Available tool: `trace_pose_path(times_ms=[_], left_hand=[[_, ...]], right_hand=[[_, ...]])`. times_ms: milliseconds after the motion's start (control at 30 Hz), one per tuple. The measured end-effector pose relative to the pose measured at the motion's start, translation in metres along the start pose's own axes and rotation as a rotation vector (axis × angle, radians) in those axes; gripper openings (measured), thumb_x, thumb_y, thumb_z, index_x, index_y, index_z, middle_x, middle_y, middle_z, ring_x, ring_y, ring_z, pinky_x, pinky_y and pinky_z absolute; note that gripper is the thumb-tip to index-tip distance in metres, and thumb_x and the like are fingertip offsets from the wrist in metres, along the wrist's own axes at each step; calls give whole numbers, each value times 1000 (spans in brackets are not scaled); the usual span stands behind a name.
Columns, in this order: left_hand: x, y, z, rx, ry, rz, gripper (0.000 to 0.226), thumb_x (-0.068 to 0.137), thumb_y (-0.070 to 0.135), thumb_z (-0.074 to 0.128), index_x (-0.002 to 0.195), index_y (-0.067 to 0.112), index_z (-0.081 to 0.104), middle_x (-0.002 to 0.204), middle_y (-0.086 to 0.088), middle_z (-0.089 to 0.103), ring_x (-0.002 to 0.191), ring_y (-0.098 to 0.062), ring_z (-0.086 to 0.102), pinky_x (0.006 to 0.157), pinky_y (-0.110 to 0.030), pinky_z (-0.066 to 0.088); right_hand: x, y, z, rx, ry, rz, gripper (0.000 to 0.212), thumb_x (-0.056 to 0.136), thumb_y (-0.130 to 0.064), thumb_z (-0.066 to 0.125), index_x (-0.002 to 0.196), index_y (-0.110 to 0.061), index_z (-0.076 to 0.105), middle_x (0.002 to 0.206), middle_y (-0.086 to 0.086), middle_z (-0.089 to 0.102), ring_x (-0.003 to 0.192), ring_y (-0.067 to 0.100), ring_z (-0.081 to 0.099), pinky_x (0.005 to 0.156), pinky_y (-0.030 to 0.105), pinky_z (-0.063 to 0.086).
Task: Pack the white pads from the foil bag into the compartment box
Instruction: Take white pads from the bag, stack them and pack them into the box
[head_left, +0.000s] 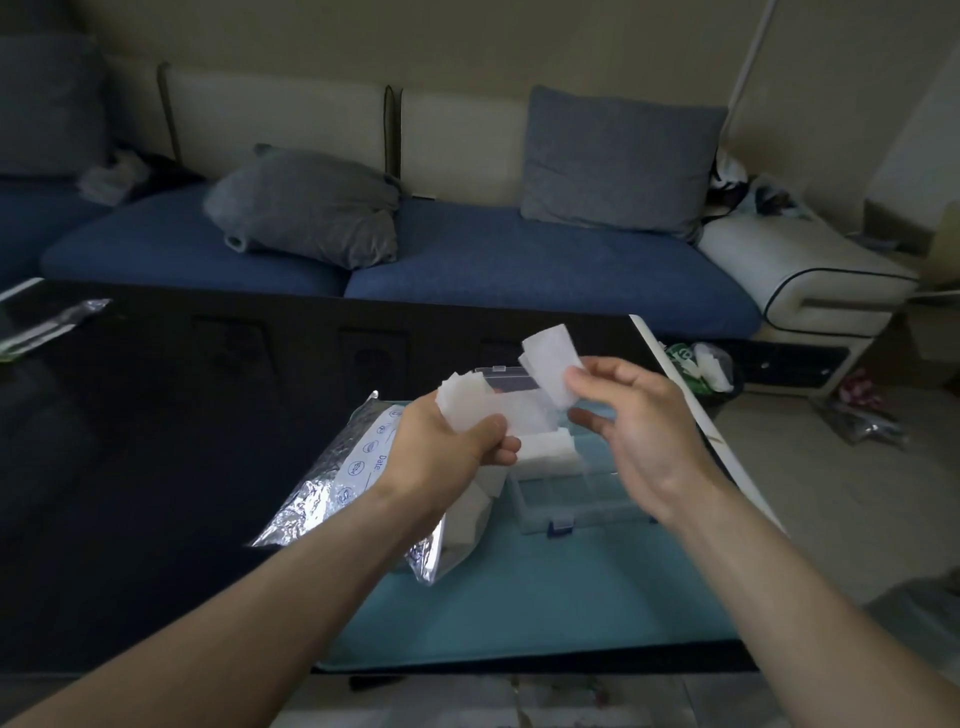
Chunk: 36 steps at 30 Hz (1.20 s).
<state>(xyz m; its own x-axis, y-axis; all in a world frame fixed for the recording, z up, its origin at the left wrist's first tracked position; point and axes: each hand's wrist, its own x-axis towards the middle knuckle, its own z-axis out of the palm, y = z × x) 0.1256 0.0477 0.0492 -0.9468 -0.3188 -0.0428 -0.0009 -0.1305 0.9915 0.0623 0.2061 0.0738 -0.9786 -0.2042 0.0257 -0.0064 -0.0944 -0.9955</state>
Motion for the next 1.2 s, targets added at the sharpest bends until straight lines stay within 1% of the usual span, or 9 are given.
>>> trace_pose_path(times_ms=[133, 233, 367, 533, 667, 767, 967, 1067, 1200], left_hand=[[-1, 4, -2, 99, -99, 36, 12, 90, -8, 60, 93, 0, 68, 72, -14, 70, 60, -18, 65, 62, -28, 57], [-3, 5, 1, 153, -198, 15, 11, 89, -9, 62, 96, -3, 68, 80, -15, 72, 68, -21, 69, 62, -30, 57], [-4, 8, 9, -62, -168, -126, 7, 95, 1, 58, 96, -3, 63, 82, -17, 68, 65, -23, 65, 55, -28, 52], [-1, 15, 8, -355, -237, -290, 35, 102, 36, 46, 106, 4, 59, 83, -15, 64, 66, -26, 63, 54, -28, 51], [-5, 17, 13, -387, -362, -240, 61, 96, 59, 40, 92, 7, 73, 90, -16, 68, 74, -24, 67, 63, -31, 56], [-10, 19, 19, -363, -367, -158, 65, 87, 67, 41, 86, 8, 69, 86, -13, 68, 75, -23, 64, 65, -31, 55], [-9, 14, 22, -171, 11, -100, 27, 101, 23, 52, 95, 2, 68, 85, -15, 71, 71, -21, 70, 55, -28, 56], [-7, 12, 15, -107, 7, -107, 22, 98, 9, 52, 106, -9, 63, 87, -18, 68, 73, -23, 67, 54, -26, 54], [-9, 17, 6, -131, -148, -140, 16, 95, 1, 55, 108, 0, 65, 90, -14, 70, 73, -22, 67, 56, -29, 56]], right_hand=[[0, -2, -17, -313, -232, 83, 9, 83, -7, 76, 90, -12, 79, 102, -2, 77, 100, 18, 71, 91, 36, 56], [-3, 0, -17, -480, -220, 45, 9, 81, -4, 78, 82, -13, 78, 81, 0, 76, 76, 12, 69, 69, 27, 57], [-2, -4, -19, -305, -68, 6, 15, 81, 4, 78, 85, -9, 71, 73, 6, 73, 61, 13, 69, 56, 24, 57], [-13, -14, -3, 210, 25, 235, 9, 90, 1, 67, 96, -5, 66, 67, 5, 71, 62, 15, 71, 52, 22, 56], [-32, -8, 28, 83, 86, 243, 5, 91, -9, 69, 94, -7, 72, 62, 4, 64, 38, 5, 48, 37, 19, 36], [-39, -2, 42, 74, 186, 170, 7, 88, -16, 76, 92, -11, 74, 80, 5, 74, 48, 6, 61, 46, 20, 48], [-39, 12, 44, -327, 30, 24, 4, 87, -22, 73, 85, -19, 76, 75, -7, 75, 65, 2, 67, 56, 15, 50], [-39, 11, 39, -587, -36, -123, 7, 85, -24, 74, 85, -30, 70, 90, -13, 69, 67, -1, 60, 59, 7, 42], [-33, 1, 25, -659, -148, -305, 63, 77, -13, 77, 128, -39, 52, 131, -8, 39, 103, 1, 51, 72, 3, 44]])
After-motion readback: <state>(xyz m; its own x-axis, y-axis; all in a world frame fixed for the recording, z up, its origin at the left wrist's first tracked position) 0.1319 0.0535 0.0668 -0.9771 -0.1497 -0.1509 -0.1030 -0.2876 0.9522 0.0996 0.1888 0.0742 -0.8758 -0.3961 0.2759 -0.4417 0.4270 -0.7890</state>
